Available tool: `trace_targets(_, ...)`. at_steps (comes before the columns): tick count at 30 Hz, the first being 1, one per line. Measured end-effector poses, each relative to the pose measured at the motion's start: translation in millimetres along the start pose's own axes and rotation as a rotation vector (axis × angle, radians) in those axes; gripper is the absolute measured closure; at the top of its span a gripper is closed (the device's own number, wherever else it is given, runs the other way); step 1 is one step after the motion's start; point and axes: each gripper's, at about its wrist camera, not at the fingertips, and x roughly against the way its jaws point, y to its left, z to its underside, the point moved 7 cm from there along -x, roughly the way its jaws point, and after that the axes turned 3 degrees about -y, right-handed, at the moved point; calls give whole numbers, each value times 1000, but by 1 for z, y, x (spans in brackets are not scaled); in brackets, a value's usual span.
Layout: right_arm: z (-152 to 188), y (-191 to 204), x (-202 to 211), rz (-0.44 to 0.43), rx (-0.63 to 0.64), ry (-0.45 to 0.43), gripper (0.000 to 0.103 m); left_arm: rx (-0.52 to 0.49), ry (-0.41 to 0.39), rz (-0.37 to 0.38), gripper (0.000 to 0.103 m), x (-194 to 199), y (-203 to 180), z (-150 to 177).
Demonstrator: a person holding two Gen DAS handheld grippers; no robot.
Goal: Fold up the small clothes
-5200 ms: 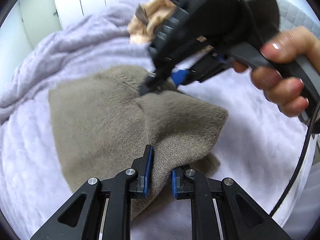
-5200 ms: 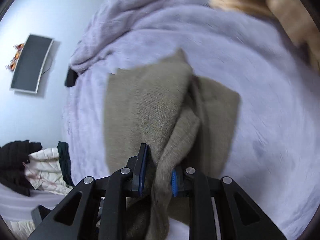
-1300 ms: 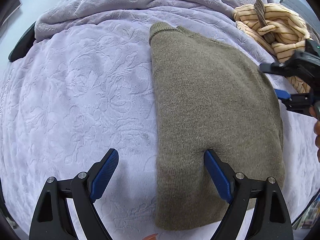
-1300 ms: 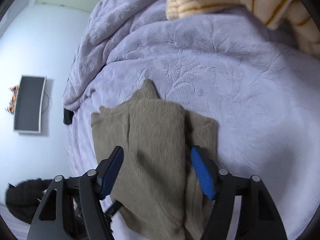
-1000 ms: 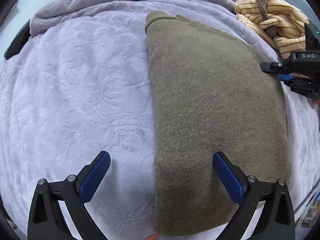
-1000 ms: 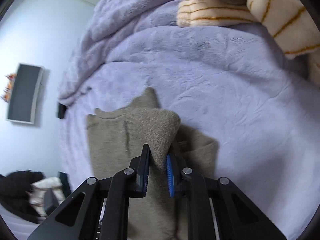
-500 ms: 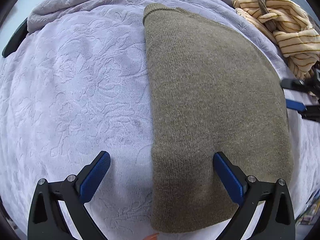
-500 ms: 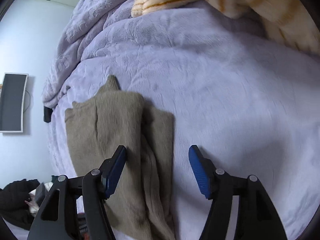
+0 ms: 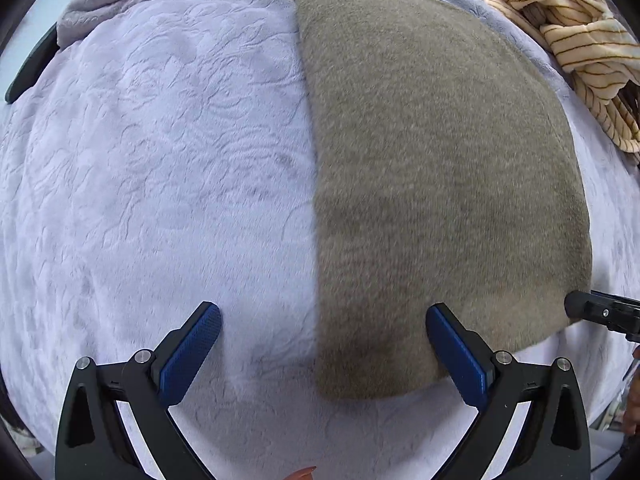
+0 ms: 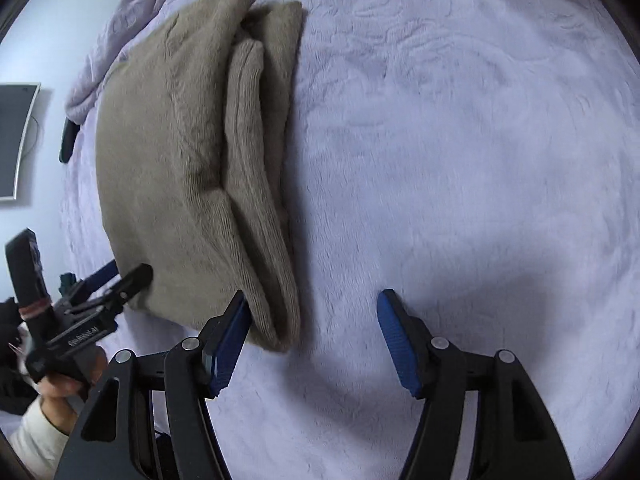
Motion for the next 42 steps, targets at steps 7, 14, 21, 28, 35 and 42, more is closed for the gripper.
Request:
trace_targets(7,16,-11,15,21,-44,-5,34,58,27,15,0,6,29,34)
trace_targets(14,19,2,24,-25,-55,-6,46,43,31,37,0,18,41,52)
trace_targets(21,12,21,19,-61,-45,-1,46,96,29,152,0,20,30,50)
trace_targets(28,2,25,26,-72,-33,-12,42,92,29,140,0,15,22,43)
trace_targets(35,-16,29,31,-97,-33,-35,32,86,22,132,0,13,26,25)
trace_targets(42,-29,31,29,-110,-24,-36,29,93,17,130,0,10,28,21)
